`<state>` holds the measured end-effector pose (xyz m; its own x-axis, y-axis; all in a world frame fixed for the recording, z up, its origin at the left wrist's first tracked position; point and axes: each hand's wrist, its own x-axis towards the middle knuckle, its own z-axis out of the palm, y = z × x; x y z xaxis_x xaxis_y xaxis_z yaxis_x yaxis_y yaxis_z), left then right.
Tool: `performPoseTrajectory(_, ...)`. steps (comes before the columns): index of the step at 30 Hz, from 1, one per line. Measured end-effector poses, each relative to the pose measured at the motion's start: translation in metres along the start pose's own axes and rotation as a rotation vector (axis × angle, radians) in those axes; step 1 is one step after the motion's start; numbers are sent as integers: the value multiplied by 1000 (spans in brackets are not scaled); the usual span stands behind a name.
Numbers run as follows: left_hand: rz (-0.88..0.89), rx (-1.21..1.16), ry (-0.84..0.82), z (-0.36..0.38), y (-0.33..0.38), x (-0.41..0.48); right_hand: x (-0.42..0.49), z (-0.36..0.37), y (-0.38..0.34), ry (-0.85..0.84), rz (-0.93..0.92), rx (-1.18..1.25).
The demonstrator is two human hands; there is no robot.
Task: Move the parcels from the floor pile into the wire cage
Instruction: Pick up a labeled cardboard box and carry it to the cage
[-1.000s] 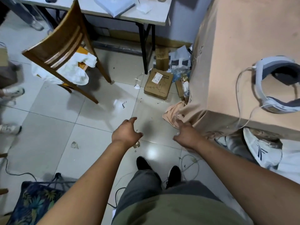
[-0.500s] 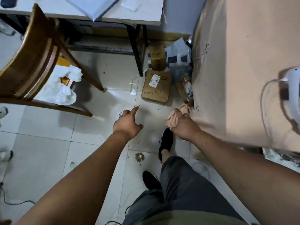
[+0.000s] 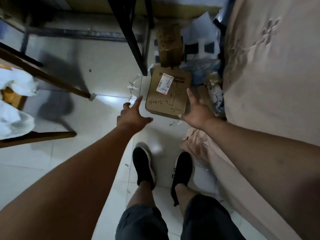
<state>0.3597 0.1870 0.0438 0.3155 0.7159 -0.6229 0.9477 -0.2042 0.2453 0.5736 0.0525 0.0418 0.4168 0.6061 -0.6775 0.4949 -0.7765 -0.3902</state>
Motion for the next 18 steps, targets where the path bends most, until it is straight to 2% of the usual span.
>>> performPoseTrajectory(5, -18, -59, 15, 61, -24, 123, 120, 49, 30, 27, 10, 57)
performPoseTrajectory(13, 29, -134, -31, 163, -61, 280, 261, 132, 100, 19, 88, -111)
performPoseTrajectory(18, 53, -354, -95, 194, -58, 344, 321, 155, 120, -5, 151, -89)
